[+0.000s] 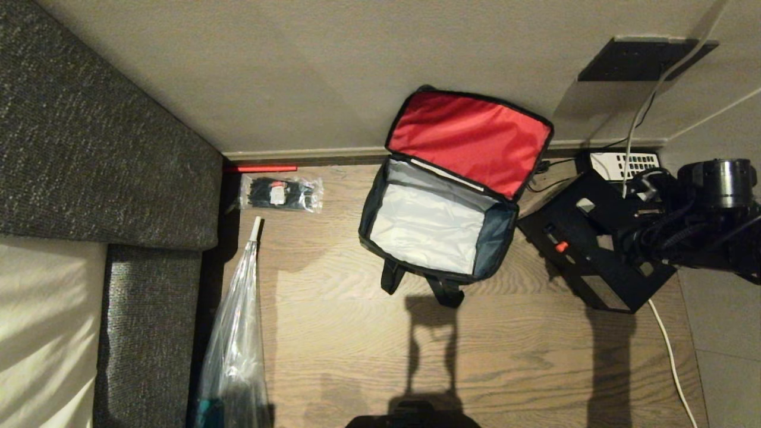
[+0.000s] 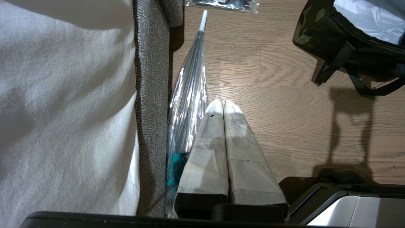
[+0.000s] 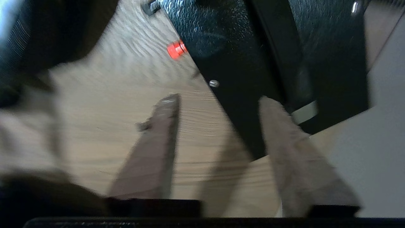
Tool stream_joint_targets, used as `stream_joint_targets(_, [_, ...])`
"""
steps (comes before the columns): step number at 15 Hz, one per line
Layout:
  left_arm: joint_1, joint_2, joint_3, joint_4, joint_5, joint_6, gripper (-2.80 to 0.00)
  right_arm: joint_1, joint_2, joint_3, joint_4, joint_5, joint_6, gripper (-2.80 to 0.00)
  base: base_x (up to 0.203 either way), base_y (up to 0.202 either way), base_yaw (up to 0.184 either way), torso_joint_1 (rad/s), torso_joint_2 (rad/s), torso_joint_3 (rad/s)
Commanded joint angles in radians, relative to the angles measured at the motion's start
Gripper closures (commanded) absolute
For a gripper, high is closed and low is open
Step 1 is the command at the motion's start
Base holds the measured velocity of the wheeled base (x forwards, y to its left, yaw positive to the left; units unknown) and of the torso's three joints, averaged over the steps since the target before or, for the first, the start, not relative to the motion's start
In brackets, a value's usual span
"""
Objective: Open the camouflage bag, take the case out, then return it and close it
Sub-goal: Grip the handle again
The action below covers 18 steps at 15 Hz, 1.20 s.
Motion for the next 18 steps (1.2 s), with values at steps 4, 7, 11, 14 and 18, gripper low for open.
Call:
stream_joint_targets(4, [0.000, -0.002, 0.000, 0.000, 0.000, -0.001, 0.00, -0.002, 0.054, 0.198, -0.405, -0.033, -0.373, -2.80, 0.000, 0.000, 0.000, 0.000, 0.00, 0.000])
stream_joint_targets(7, [0.000, -0.002, 0.000, 0.000, 0.000, 0.000, 0.00, -0.002, 0.145, 0.245, -0.670, -0.216, -0.558, -2.80, 0.000, 0.000, 0.000, 0.000, 0.00, 0.000])
stream_joint_targets(11, [0.000, -0.002, 0.000, 0.000, 0.000, 0.000, 0.00, 0.000, 0.258, 0.288, -0.975, -0.411, -0.844, -2.80, 0.000, 0.000, 0.000, 0.000, 0.00, 0.000])
stream_joint_targets(14, [0.000, -0.002, 0.000, 0.000, 0.000, -0.001, 0.00, 0.021, 0.321, 0.246, -0.984, -0.543, -0.841, -2.80, 0.000, 0.000, 0.000, 0.000, 0.00, 0.000])
stream_joint_targets(18, [0.000, -0.002, 0.000, 0.000, 0.000, -0.001, 0.00, 0.082, 0.366, 0.189, -0.986, -0.598, -0.794, -2.80, 0.000, 0.000, 0.000, 0.000, 0.00, 0.000])
